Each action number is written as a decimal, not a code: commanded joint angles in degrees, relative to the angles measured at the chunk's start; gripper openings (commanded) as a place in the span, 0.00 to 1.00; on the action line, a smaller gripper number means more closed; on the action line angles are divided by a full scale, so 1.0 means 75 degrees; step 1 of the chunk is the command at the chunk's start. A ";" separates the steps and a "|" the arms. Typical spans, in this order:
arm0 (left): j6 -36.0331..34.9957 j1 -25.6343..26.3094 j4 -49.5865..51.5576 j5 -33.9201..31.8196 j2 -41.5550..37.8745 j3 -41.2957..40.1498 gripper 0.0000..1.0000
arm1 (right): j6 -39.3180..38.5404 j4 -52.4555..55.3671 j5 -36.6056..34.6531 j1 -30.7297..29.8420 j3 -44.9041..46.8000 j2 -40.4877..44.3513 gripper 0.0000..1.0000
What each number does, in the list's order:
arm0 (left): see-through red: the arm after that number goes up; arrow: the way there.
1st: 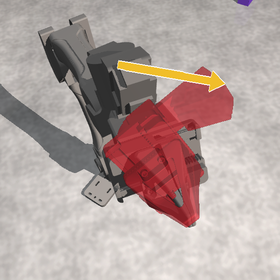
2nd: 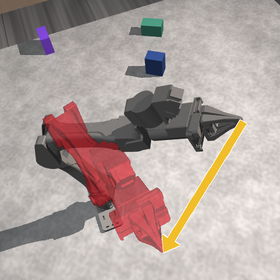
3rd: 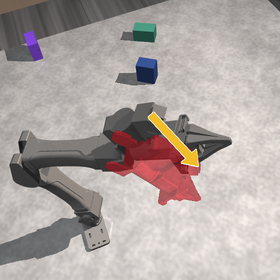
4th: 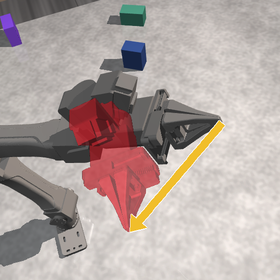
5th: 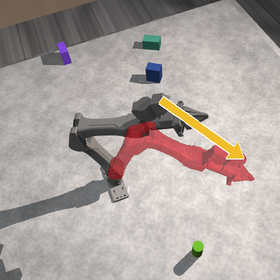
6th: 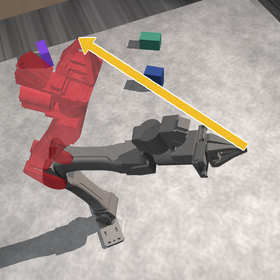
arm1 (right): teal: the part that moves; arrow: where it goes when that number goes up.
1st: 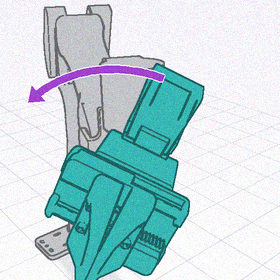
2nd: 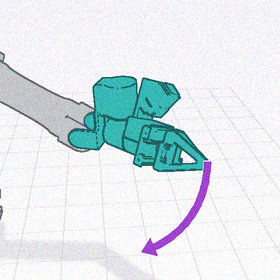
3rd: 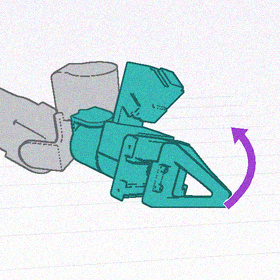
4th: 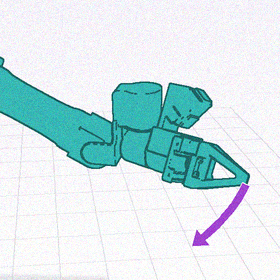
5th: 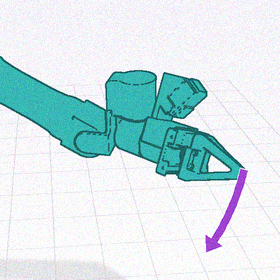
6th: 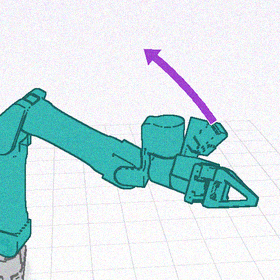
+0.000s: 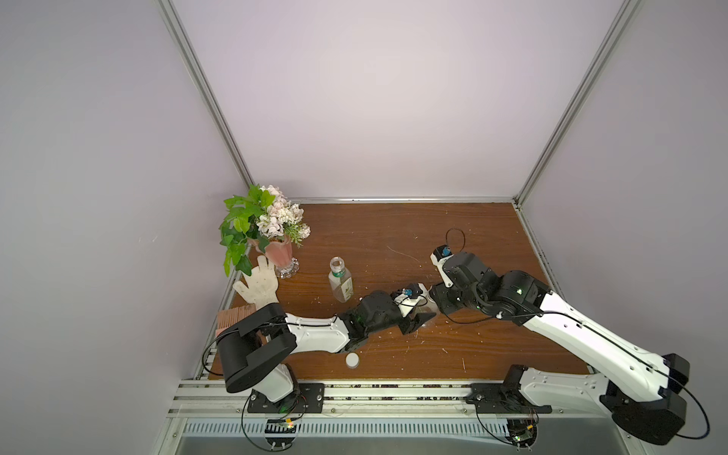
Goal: Screw on the bottle caps
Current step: Screw the bottle cap onto the plastic bottle.
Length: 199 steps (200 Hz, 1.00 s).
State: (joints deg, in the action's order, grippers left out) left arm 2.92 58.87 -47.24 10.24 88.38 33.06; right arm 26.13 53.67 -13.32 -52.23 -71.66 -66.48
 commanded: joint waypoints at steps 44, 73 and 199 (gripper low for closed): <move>0.0049 0.0096 -0.0270 -0.0285 -0.0210 -0.0265 0.79 | -0.0269 0.0306 -0.0061 0.0108 -0.0419 -0.0282 0.40; 0.0074 0.0096 -0.0369 -0.0352 -0.0284 -0.0361 0.83 | -0.0342 0.0395 -0.0052 0.0120 -0.0594 -0.0442 0.40; 0.0044 0.0096 -0.0514 -0.0309 -0.0041 -0.0300 0.85 | -0.0440 0.0580 -0.0005 0.0160 -0.0856 -0.0887 0.40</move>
State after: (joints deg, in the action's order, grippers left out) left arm 3.33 58.94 -49.63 7.66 87.37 30.22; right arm 23.73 56.99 -13.19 -51.24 -76.18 -72.93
